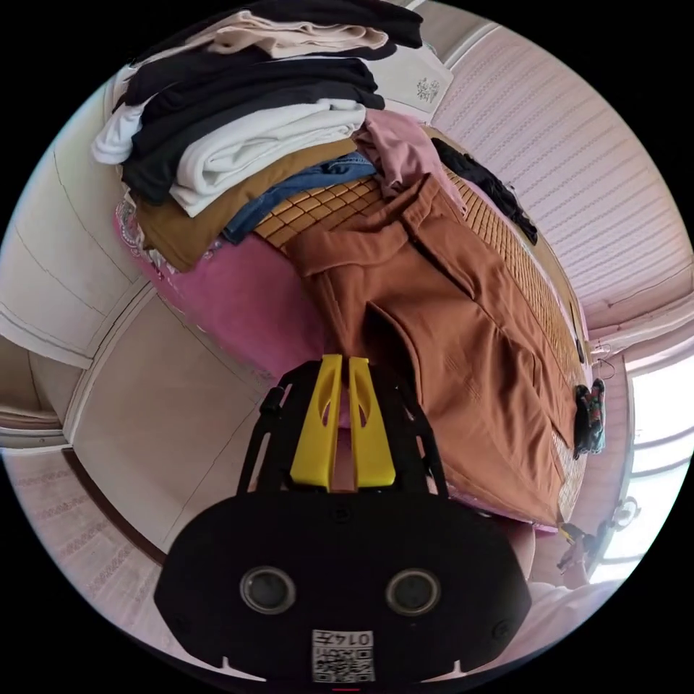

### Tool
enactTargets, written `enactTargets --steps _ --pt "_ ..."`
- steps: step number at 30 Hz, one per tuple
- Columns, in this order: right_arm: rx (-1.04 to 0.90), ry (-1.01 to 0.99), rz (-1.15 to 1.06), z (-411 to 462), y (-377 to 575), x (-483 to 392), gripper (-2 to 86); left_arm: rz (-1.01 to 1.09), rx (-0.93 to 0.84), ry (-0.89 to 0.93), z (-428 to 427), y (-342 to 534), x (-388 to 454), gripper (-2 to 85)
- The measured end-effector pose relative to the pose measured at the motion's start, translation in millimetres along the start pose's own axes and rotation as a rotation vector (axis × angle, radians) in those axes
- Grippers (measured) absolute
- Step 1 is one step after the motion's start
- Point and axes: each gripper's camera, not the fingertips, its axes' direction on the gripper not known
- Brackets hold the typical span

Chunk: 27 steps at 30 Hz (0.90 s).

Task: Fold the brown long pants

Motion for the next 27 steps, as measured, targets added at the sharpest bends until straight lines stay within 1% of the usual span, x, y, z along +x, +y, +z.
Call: enactTargets --steps 2,5,8,9,11,12,13,14,15,16,17,19,20,22,25,27 --pt "-0.042 0.027 0.008 6.7 -1.1 -3.9 1.3 -0.015 -0.045 -0.007 6.1 5.8 -5.7 -0.8" --pt "-0.008 0.009 0.001 -5.6 0.4 -12.3 1.7 -0.017 -0.013 0.037 -1.0 8.7 -7.9 -0.2" --pt "-0.041 0.019 -0.022 -13.8 -3.0 -16.6 2.6 -0.048 -0.047 0.068 -1.5 5.6 -16.1 2.5" --pt "-0.082 0.041 -0.014 -12.9 -6.0 -15.7 3.3 -0.079 -0.021 0.062 -8.3 6.3 -20.9 3.1" --pt "-0.081 0.119 0.001 -18.1 -9.3 -18.3 4.6 -0.037 0.062 0.033 -27.5 8.2 -18.2 3.5" --pt "-0.034 0.149 -0.033 -26.9 -12.0 -28.7 5.1 0.073 0.105 -0.047 -40.7 8.4 -3.5 3.6" --pt "0.015 0.159 -0.090 -36.2 -16.8 -46.8 7.0 0.221 0.128 -0.144 -49.2 8.5 19.6 3.6" --pt "0.041 0.157 -0.127 -40.6 -20.0 -59.1 7.9 0.295 0.137 -0.181 -51.3 8.9 32.6 3.6" --pt "0.096 0.137 -0.238 -48.1 -26.9 -91.6 8.7 0.416 0.156 -0.213 -51.9 9.3 58.7 3.7" --pt "0.135 0.123 -0.374 -51.6 -34.1 -132.7 9.1 0.521 0.172 -0.190 -48.5 8.4 86.4 3.7" --pt "0.148 0.117 -0.446 -51.8 -37.4 -155.9 9.0 0.571 0.178 -0.163 -45.3 7.3 101.0 3.7" --pt "0.164 0.093 -0.751 -44.0 -43.2 -256.4 9.3 0.733 0.173 -0.038 -24.3 -0.7 162.3 4.1" --pt "0.168 0.083 -0.821 -40.8 -42.5 -280.9 9.6 0.764 0.170 -0.011 -17.3 -3.6 177.9 4.3" --pt "0.143 0.034 -1.017 -23.1 -41.1 -366.8 10.6 0.863 0.125 0.057 11.7 -19.1 238.0 5.1" --pt "0.069 0.027 -1.149 1.4 -42.2 -443.4 11.0 0.929 0.089 0.016 49.2 -38.1 294.8 5.2" --pt "0.057 0.103 -1.171 19.9 -44.3 -469.1 9.8 0.959 0.010 -0.018 74.6 -47.9 316.6 5.0"
